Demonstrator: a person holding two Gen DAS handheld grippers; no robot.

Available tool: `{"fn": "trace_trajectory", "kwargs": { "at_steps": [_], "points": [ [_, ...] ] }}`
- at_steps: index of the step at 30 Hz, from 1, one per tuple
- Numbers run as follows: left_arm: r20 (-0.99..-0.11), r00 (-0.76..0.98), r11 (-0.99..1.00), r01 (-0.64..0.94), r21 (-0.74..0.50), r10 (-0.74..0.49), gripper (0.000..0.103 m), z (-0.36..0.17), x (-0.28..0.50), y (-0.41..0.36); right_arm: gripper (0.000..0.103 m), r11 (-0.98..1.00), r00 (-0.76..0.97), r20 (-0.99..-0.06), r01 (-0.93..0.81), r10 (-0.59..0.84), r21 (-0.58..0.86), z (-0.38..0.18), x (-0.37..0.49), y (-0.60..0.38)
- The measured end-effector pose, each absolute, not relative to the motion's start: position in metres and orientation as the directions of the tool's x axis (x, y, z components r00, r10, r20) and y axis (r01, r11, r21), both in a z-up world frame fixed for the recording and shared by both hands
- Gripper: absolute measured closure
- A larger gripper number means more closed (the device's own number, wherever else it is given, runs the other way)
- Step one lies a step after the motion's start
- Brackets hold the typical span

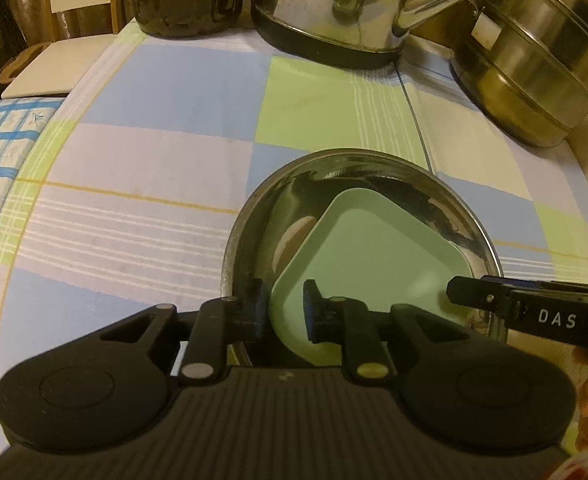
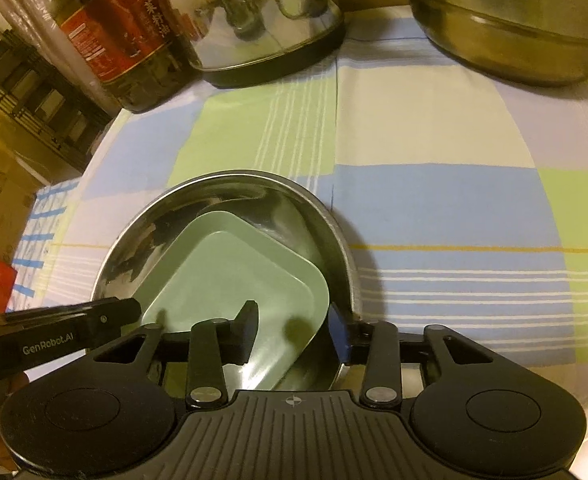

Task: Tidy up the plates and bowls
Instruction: 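Carry the green plate with the right gripper into the steel plate and release, then withdraw the right tool and reach toward the floral saucer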

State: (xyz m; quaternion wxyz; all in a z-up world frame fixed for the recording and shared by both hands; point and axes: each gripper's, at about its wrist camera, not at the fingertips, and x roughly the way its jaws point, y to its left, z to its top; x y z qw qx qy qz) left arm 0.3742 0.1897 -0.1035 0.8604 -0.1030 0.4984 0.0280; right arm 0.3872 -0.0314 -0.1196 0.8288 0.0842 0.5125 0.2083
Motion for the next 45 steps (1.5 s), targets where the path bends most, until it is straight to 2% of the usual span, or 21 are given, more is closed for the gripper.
{"fn": "trace_trajectory", "kwargs": {
  "at_steps": [12, 18, 22, 34, 45],
  "points": [
    [-0.842, 0.538, 0.982, -0.134, -0.133, -0.04, 0.085, -0.077, 0.352, 0.18, 0.058, 0.883, 0.416, -0.781, -0.278, 0.466, 0.379, -0.099, 0.372, -0.04],
    [-0.816, 0.577, 0.984, -0.122, -0.129, -0.035, 0.085, -0.053, 0.325, 0.171, 0.054, 0.853, 0.434, -0.734, -0.282, 0.522, 0.44, -0.077, 0.348, -0.058],
    [-0.8, 0.599, 0.989, -0.098, -0.112, -0.031, 0.084, -0.037, 0.299, 0.157, 0.047, 0.831, 0.443, -0.703, -0.288, 0.557, 0.476, -0.061, 0.323, -0.075],
    [-0.789, 0.613, 0.992, -0.069, -0.103, -0.039, 0.083, -0.011, 0.204, 0.11, 0.042, 0.815, 0.482, -0.659, -0.299, 0.578, 0.496, -0.032, 0.227, -0.131],
    [-0.801, 0.596, 0.995, -0.042, -0.093, -0.05, 0.083, -0.013, 0.124, 0.064, 0.037, 0.823, 0.535, -0.632, -0.275, 0.561, 0.497, -0.02, 0.143, -0.181]
  ]
}}
